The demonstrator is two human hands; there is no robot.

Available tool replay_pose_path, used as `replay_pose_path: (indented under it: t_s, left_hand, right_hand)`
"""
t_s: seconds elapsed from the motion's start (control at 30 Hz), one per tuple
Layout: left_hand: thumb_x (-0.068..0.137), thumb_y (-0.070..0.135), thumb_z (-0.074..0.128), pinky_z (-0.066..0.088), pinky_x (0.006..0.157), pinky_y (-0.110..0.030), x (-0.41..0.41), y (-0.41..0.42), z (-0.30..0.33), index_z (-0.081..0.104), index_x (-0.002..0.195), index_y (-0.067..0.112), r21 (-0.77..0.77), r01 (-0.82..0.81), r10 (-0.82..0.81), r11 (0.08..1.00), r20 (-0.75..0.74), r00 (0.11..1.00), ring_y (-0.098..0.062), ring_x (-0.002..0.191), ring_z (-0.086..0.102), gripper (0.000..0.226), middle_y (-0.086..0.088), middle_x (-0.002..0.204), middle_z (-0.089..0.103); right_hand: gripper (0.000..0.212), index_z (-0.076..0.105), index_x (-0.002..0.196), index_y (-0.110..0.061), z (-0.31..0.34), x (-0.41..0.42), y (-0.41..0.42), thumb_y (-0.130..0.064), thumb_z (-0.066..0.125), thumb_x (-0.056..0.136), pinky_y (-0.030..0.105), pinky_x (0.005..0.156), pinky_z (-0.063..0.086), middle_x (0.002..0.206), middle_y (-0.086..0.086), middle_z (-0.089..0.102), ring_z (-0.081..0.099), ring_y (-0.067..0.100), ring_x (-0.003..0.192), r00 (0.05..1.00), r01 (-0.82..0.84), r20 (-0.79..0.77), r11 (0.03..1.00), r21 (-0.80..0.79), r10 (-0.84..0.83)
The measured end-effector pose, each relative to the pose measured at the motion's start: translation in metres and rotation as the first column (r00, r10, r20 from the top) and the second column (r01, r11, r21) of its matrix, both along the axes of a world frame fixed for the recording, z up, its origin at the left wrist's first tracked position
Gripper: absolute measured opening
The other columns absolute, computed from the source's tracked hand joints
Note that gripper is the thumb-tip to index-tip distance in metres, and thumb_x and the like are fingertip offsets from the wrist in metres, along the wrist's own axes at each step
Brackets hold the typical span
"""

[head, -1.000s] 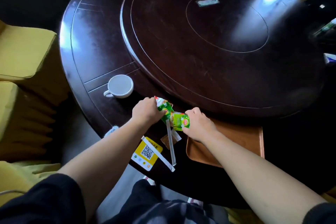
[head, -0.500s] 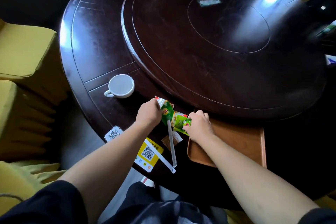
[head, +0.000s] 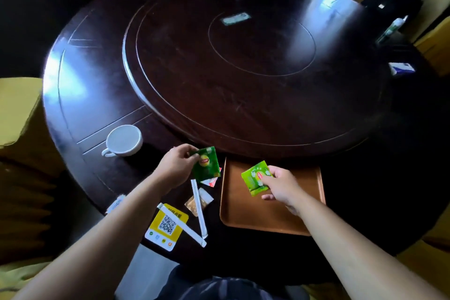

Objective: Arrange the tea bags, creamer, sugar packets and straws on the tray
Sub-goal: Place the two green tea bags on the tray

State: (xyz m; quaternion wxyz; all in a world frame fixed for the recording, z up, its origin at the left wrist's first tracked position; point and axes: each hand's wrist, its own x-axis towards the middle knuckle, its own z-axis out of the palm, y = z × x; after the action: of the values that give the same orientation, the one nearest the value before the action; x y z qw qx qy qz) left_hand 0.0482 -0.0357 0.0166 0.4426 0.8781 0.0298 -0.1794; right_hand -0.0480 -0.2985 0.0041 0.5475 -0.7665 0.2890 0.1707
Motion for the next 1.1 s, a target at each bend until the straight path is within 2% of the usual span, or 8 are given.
replay_pose_path:
  t_s: [0.07,0.17,0.3,0.4,0.57,0.77,0.83,1.1]
  left_hand:
    - [0.090,0.021,0.066,0.059,0.061,-0.033,-0.008,-0.025,-0.013,0.071,0.098,0.021,0.043,0.117,-0.114,0.992,-0.058,0.992,-0.017,0.071,0.065,0.009,-0.003,0.086,0.069]
    - [0.089,0.021,0.065,0.051,0.060,-0.024,-0.018,-0.061,-0.032,0.071,0.103,0.022,0.156,0.280,-0.268,0.947,-0.092,0.959,-0.015,0.076,0.066,0.015,-0.001,0.094,0.071]
    - [0.086,0.030,0.066,0.051,0.083,-0.034,-0.023,-0.084,-0.051,0.064,0.117,0.021,0.287,0.315,-0.306,0.905,-0.076,0.949,-0.026,0.102,0.063,0.032,-0.006,0.112,0.068]
    - [0.082,0.028,0.068,0.050,0.085,-0.041,-0.033,-0.083,-0.055,0.062,0.116,0.015,0.371,0.293,-0.359,0.881,0.121,0.925,-0.030,0.100,0.057,0.037,-0.009,0.109,0.058]
    - [0.072,0.020,0.075,0.054,0.087,-0.042,-0.061,-0.079,-0.063,0.069,0.109,0.010,0.474,0.499,-0.671,0.725,0.325,0.667,-0.031,0.098,0.058,0.039,-0.011,0.108,0.062]
    - [0.077,0.024,0.062,0.048,0.103,-0.039,-0.077,-0.090,-0.080,0.066,0.119,0.010,0.601,0.590,-0.828,0.539,0.248,0.503,-0.031,0.118,0.056,0.045,-0.011,0.123,0.064]
    - [0.079,0.019,0.057,0.044,0.106,-0.040,-0.077,-0.093,-0.083,0.064,0.121,0.010,0.610,0.598,-0.835,0.519,0.214,0.507,-0.031,0.122,0.052,0.044,-0.011,0.127,0.061]
    - [0.080,0.005,0.053,0.049,0.097,-0.038,-0.062,-0.101,-0.078,0.062,0.124,0.009,0.513,0.547,-0.727,0.661,0.255,0.638,-0.030,0.114,0.050,0.044,-0.010,0.122,0.058]
  right_hand:
    - [0.015,0.070,0.099,-0.018,-0.007,-0.005,-0.017,-0.008,0.064,0.091,0.024,0.047,0.053,0.087,0.005,0.072,0.066,0.015,0.066,0.998,-0.063,-0.030,0.995,-0.071,0.061]
    - [0.027,0.066,0.096,-0.024,-0.022,-0.006,-0.034,-0.001,0.070,0.081,0.021,0.047,0.048,0.091,0.008,0.070,0.058,0.013,0.059,0.981,-0.190,-0.075,0.964,-0.188,0.178]
    - [0.035,0.064,0.108,-0.031,-0.034,-0.005,-0.041,-0.018,0.074,0.077,0.035,0.088,0.052,0.104,-0.001,0.065,0.062,0.020,0.099,0.964,-0.264,-0.060,0.900,-0.347,0.260]
    - [0.046,0.057,0.127,-0.027,-0.034,-0.013,-0.038,-0.023,0.070,0.083,0.036,0.097,0.046,0.123,-0.002,0.055,0.047,0.021,0.117,0.945,-0.308,-0.066,0.798,-0.519,0.321]
    - [0.056,0.056,0.132,-0.021,-0.041,-0.041,-0.024,-0.029,0.075,0.079,0.037,0.100,0.045,0.130,-0.001,0.052,0.043,0.022,0.122,0.901,-0.351,-0.003,0.722,-0.596,0.434]
    - [0.051,0.060,0.131,-0.016,-0.050,-0.049,-0.014,-0.026,0.074,0.083,0.047,0.096,0.052,0.136,0.006,0.055,0.047,0.028,0.127,0.860,-0.350,0.036,0.639,-0.685,0.509]
    - [0.044,0.063,0.127,-0.016,-0.052,-0.046,-0.013,-0.020,0.072,0.084,0.048,0.094,0.053,0.135,0.006,0.057,0.049,0.028,0.127,0.848,-0.359,0.040,0.626,-0.692,0.529]
    - [0.043,0.064,0.125,-0.018,-0.058,-0.020,-0.012,-0.011,0.071,0.083,0.047,0.097,0.051,0.136,0.004,0.058,0.049,0.026,0.129,0.821,-0.352,0.065,0.592,-0.725,0.568]
